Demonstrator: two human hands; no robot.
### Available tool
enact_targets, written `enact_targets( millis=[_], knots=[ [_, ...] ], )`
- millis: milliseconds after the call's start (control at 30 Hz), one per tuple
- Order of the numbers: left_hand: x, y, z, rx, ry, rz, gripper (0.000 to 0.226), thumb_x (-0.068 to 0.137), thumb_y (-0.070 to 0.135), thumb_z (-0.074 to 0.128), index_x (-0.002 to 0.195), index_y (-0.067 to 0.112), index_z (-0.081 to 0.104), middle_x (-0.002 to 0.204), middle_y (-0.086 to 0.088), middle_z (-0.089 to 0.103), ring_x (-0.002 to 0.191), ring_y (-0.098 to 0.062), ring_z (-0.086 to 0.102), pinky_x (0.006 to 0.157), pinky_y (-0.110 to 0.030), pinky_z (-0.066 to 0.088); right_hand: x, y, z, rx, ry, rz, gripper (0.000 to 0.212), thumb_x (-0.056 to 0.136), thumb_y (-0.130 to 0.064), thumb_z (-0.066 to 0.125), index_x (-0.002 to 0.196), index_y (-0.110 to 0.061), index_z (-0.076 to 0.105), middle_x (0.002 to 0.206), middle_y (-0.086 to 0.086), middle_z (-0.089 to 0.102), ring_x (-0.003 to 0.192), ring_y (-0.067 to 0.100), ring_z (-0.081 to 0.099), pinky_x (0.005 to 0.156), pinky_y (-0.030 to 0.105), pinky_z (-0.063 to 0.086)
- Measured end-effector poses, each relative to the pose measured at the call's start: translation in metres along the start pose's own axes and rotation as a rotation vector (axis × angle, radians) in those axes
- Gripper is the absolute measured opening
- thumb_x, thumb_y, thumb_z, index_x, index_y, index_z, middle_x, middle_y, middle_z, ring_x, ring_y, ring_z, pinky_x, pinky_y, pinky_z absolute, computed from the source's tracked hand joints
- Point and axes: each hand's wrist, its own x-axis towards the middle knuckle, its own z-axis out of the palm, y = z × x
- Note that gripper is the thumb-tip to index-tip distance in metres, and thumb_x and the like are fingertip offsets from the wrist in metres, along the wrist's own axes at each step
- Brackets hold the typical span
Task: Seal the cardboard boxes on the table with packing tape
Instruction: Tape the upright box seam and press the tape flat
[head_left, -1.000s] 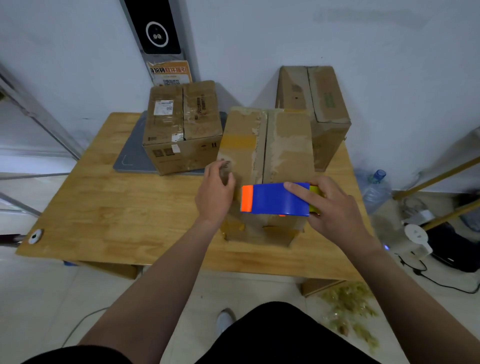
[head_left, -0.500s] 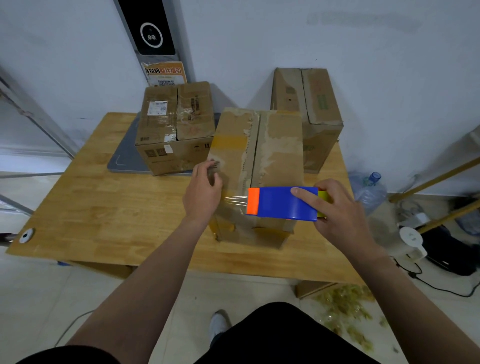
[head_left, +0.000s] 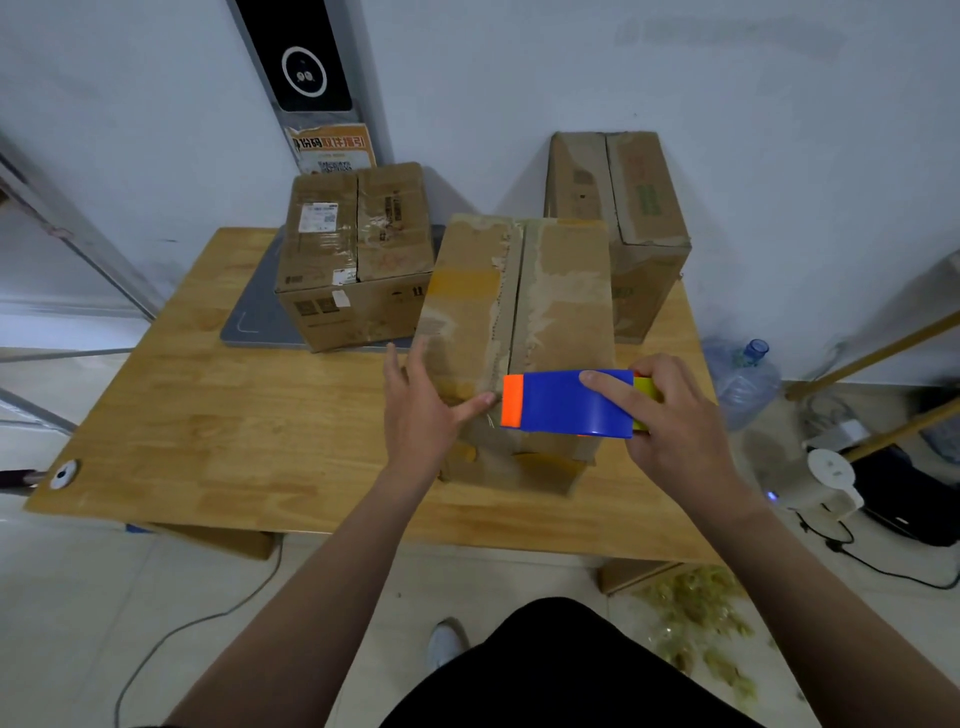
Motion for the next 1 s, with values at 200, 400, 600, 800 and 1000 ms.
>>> enact_targets(
  millis=[200, 400, 600, 800, 1000],
  knots=[
    [0.008, -0.008, -0.014, -0.282, -0.033, -0.08, 0.128, 0.062, 0.045, 0.095, 0.163, 0.025, 0.019, 0.16, 0.002, 0.042, 0.147, -0.015, 0.037, 0.117, -0.035, 0.039, -0.002, 0.002, -0.001, 0.037, 0.004, -0.006, 0.042, 0.096, -0.025, 0.051, 0.137, -0.032, 0.049, 0.115, 0.006, 0.042, 0.104, 0.023, 0.046, 0.06, 0.027, 0.041],
    [0.02, -0.04, -0.032, -0.531, -0.16, -0.209, 0.107, 0.072, 0.023, 0.092, 0.16, 0.017, 0.032, 0.149, 0.002, 0.056, 0.137, -0.008, 0.051, 0.113, -0.035, 0.046, -0.002, 0.002, 0.002, 0.043, 0.002, 0.019, 0.046, 0.092, -0.025, 0.046, 0.137, -0.034, 0.05, 0.111, 0.009, 0.047, 0.1, 0.025, 0.049, 0.054, 0.03, 0.046],
    [0.019, -0.026, -0.04, -0.351, -0.156, -0.055, 0.092, 0.084, 0.025, 0.085, 0.16, 0.023, 0.033, 0.15, 0.018, 0.045, 0.139, -0.002, 0.042, 0.108, -0.023, 0.04, -0.002, 0.003, 0.003, 0.062, -0.001, 0.037, 0.045, 0.093, -0.026, 0.047, 0.137, -0.034, 0.051, 0.11, 0.01, 0.049, 0.1, 0.026, 0.05, 0.056, 0.034, 0.05],
    [0.021, 0.011, -0.012, 0.182, -0.109, 0.255, 0.105, 0.08, 0.062, 0.075, 0.162, 0.028, 0.019, 0.17, 0.007, 0.017, 0.157, -0.011, -0.002, 0.127, -0.051, 0.0, -0.002, 0.005, 0.003, 0.069, -0.009, 0.029, 0.049, 0.092, -0.019, 0.053, 0.138, -0.035, 0.05, 0.109, 0.013, 0.051, 0.1, 0.029, 0.051, 0.056, 0.04, 0.053],
    [0.026, 0.005, -0.009, 0.317, -0.201, 0.265, 0.102, 0.086, 0.071, 0.058, 0.163, 0.03, 0.005, 0.172, 0.005, 0.01, 0.157, -0.011, -0.013, 0.125, -0.057, -0.008, -0.005, 0.013, -0.005, -0.002, -0.093, -0.069, 0.082, 0.075, 0.001, 0.075, 0.141, -0.036, 0.044, 0.109, 0.009, 0.046, 0.097, 0.027, 0.052, 0.046, 0.037, 0.051]
  ],
)
